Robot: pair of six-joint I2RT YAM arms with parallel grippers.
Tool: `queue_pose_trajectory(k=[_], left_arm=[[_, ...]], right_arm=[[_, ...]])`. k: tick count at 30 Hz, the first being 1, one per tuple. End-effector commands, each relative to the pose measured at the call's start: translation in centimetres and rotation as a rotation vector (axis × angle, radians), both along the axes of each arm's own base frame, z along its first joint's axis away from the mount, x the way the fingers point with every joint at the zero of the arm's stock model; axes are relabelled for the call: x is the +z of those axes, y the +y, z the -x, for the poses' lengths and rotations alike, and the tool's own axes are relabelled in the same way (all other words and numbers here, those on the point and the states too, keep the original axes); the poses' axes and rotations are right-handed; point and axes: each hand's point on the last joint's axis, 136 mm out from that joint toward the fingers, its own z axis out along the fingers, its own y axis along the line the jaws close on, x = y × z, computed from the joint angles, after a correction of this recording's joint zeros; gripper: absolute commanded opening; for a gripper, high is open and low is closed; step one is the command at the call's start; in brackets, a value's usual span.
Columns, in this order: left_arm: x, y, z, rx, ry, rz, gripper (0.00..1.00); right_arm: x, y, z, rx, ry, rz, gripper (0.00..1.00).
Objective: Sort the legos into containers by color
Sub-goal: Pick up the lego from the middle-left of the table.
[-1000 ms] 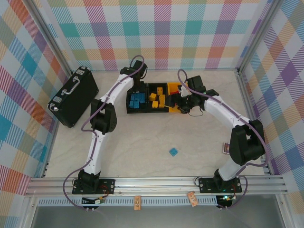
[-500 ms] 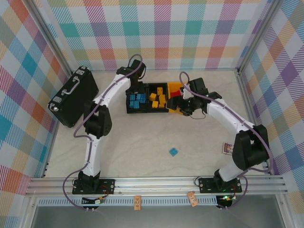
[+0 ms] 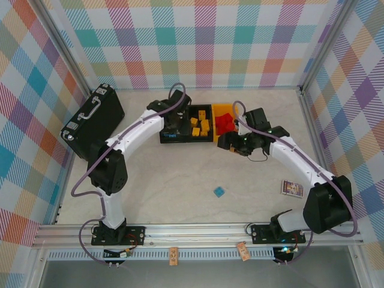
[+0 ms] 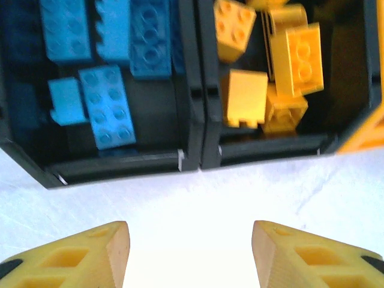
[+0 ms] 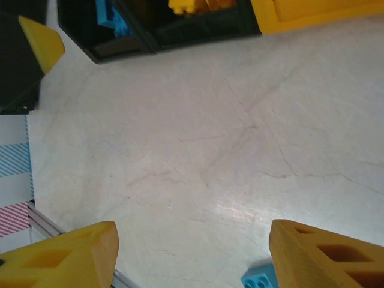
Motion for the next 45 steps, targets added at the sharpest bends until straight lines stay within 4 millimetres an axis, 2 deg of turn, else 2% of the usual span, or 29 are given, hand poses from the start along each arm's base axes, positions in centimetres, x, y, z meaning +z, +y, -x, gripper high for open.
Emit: queue_pose_trajectory(k=[1,8,14,23,27,33,39,45], left_arm=[[0.9,-2.5,2.1,-0.114,-0.032,0.059,0.56],[-0.7,-7.3,7.6,-0.329,-0.041,0.106,0.62],[-3.2,-10.7,12.1,-0.496,-0.016,0.098,0.64],[-6.6,-13.7,17.5,-0.672,0.067,0.050,0.68],[-8.3,-14.1,18.8,-0.717,0.103,-0.010,0.68],[-9.8,-15.0,20.7,-0.778,0.139,-0.058,0.68],[-10.9,-15.3,21.1,-0.791,0.140,-0.111,0.67],[-11.9,-15.8,21.4,-0.805,0.152,-0.145,0.61]], right_arm=[[-0.7,-1.7,1.3,-0.024,0.029,0.049,0.68],[-3.2,-5.2,3.5,-0.113,0.111,0.103,0.68],[-5.4,-7.2,4.7,-0.184,0.170,0.096,0.68],[-7.6,-9.1,5.6,-0.260,0.232,0.074,0.68],[-7.9,-9.0,5.6,-0.264,0.234,0.063,0.68],[-8.5,-8.9,6.0,-0.266,0.245,0.054,0.68],[-9.0,-9.0,6.3,-0.268,0.257,0.052,0.68],[-9.2,-8.9,6.3,-0.267,0.262,0.048,0.68]])
